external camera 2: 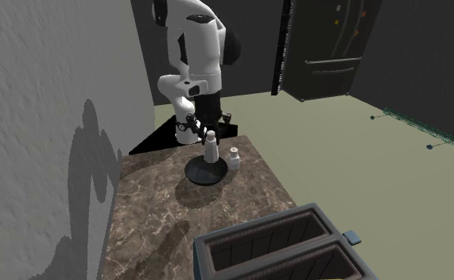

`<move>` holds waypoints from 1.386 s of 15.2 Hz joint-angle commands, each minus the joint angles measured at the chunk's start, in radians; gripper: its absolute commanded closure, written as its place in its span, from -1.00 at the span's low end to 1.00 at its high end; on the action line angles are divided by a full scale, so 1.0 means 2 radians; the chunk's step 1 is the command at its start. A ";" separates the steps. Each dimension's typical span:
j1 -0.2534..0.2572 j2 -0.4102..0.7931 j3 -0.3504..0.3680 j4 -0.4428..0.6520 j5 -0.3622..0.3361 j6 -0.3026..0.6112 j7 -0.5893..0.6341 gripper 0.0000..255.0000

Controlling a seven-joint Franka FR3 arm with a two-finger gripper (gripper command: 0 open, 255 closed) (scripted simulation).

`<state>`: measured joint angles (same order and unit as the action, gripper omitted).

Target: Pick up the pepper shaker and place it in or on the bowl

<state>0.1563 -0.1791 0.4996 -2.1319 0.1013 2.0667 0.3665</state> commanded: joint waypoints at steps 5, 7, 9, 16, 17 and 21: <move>0.009 -0.092 -0.027 -0.087 0.042 0.000 -0.044 1.00; 0.009 -0.088 -0.025 -0.098 0.042 0.014 -0.044 1.00; 0.009 -0.083 -0.023 -0.108 0.042 0.028 -0.044 1.00; 0.009 -0.064 -0.014 -0.139 0.040 0.079 -0.041 1.00; 0.008 -0.060 -0.013 -0.144 0.040 0.086 -0.040 1.00; 0.007 -0.047 -0.008 -0.158 0.037 0.113 -0.037 1.00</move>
<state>0.1707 -0.2761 0.4812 -2.4405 0.1756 2.2820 0.2911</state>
